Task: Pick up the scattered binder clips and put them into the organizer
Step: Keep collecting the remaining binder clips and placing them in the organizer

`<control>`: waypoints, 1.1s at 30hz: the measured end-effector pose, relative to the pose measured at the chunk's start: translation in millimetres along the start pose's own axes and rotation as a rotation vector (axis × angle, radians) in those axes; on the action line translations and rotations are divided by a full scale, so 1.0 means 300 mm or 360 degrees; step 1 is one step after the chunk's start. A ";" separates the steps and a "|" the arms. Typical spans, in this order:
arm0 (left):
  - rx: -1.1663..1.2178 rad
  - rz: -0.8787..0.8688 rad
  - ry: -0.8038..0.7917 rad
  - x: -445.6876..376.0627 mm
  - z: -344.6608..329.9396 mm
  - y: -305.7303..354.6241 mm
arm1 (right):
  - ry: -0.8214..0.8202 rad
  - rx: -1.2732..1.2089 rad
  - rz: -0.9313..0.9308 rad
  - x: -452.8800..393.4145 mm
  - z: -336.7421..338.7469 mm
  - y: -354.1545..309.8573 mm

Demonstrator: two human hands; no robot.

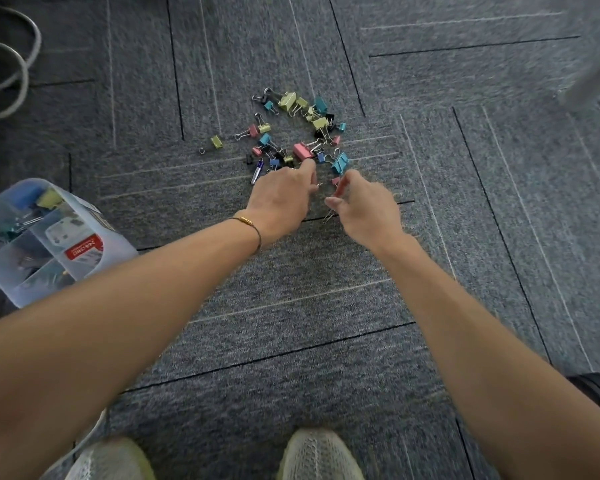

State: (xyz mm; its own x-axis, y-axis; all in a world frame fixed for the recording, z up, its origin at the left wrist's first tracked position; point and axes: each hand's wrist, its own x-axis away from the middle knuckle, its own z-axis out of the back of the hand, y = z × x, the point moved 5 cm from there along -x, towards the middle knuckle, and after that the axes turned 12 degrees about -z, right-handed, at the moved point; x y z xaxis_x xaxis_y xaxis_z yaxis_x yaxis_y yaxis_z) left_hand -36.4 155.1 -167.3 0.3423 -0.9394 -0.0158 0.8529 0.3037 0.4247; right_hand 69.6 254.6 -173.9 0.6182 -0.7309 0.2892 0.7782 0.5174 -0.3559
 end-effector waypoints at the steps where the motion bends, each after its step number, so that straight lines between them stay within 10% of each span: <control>1: 0.0038 0.0021 0.0024 0.003 -0.001 -0.005 | 0.0024 0.0039 0.0016 0.002 0.001 -0.003; 9: 0.0048 0.0014 -0.0041 0.026 -0.026 -0.008 | 0.0108 0.0157 0.0050 0.011 -0.011 -0.015; 16: -0.0018 -0.0044 -0.0137 -0.001 -0.036 0.030 | -0.0682 -0.2202 -0.0823 0.037 0.030 0.069; 21: 0.0367 0.0106 -0.0035 0.015 -0.021 0.013 | -0.0878 -0.2459 -0.0762 0.043 0.037 0.070; 27: 0.2283 0.0574 -0.0036 0.119 -0.025 0.020 | -0.0543 -0.1047 -0.0529 0.016 0.039 0.040; 33: 0.2842 0.0736 0.0026 0.147 -0.038 0.008 | -0.0167 -0.0204 -0.0323 -0.010 0.006 -0.005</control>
State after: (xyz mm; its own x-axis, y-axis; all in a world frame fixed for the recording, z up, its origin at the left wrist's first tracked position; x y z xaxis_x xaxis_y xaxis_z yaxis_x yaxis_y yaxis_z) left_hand -14.7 116.3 -177.3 0.4119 -0.8353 0.3641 -0.6779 -0.0139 0.7350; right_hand 66.6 256.8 -172.6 0.4642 -0.7602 0.4547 0.8712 0.2993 -0.3891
